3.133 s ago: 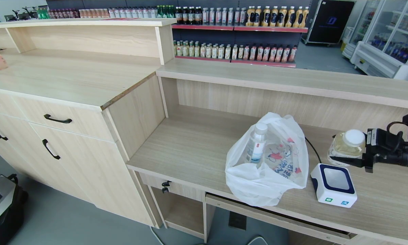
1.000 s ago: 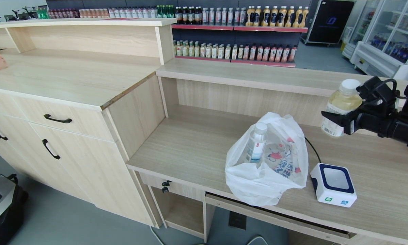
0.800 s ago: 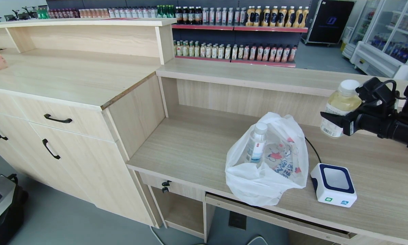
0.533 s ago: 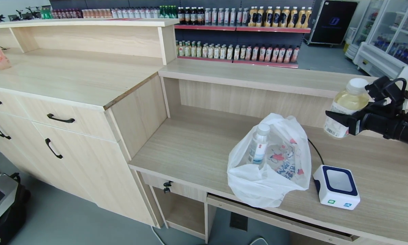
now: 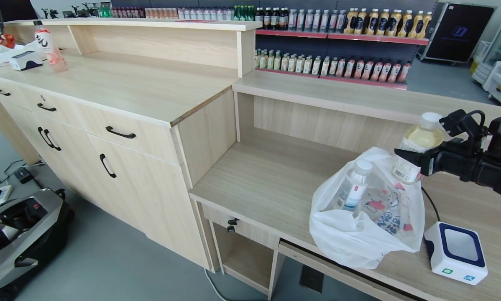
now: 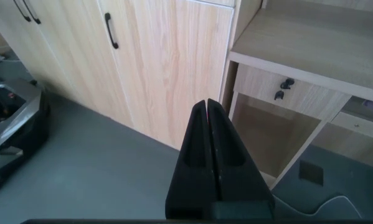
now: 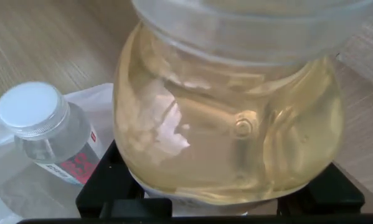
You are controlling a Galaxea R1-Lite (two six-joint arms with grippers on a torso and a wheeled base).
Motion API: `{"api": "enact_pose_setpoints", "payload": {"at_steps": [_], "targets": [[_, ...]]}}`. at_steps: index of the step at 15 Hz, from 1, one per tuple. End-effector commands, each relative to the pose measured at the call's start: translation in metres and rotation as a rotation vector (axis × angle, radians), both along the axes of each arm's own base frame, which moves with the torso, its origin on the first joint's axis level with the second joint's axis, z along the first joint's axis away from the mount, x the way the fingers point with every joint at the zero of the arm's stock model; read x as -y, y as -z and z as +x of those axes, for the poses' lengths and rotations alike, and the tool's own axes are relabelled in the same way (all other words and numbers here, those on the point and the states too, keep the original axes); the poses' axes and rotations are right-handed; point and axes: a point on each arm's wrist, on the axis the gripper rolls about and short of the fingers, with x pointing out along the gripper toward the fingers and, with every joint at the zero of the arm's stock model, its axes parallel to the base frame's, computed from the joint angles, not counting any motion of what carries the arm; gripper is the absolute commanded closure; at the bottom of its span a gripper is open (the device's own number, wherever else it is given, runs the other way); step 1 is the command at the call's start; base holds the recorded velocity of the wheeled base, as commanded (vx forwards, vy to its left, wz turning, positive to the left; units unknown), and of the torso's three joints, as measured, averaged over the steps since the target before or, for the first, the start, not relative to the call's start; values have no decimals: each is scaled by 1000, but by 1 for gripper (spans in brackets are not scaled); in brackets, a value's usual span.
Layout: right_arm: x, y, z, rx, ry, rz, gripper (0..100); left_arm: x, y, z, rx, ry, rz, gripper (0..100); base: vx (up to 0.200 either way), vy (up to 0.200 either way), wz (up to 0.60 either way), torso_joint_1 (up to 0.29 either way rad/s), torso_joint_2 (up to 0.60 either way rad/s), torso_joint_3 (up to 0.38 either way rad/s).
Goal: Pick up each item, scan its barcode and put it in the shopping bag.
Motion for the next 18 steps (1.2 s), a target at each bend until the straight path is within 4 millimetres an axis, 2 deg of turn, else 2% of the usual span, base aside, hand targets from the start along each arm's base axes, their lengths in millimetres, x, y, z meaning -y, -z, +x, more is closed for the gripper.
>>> {"api": "enact_pose_setpoints", "payload": {"at_steps": [1, 6, 8, 14, 18], "targets": [[8, 27, 10, -79, 19, 42, 100, 0, 0, 0, 0, -1, 0, 100, 0, 0, 0, 0, 0, 0], [9, 59, 26, -149, 12, 72, 100, 0, 0, 0, 0, -1, 0, 100, 0, 0, 0, 0, 0, 0], [9, 68, 30, -161, -55, 92, 100, 0, 0, 0, 0, -1, 0, 100, 0, 0, 0, 0, 0, 0], [10, 99, 46, -97, -103, 78, 100, 0, 0, 0, 0, -1, 1, 100, 0, 0, 0, 0, 0, 0], [5, 112, 55, -79, -121, 68, 100, 0, 0, 0, 0, -1, 0, 100, 0, 0, 0, 0, 0, 0]]}}
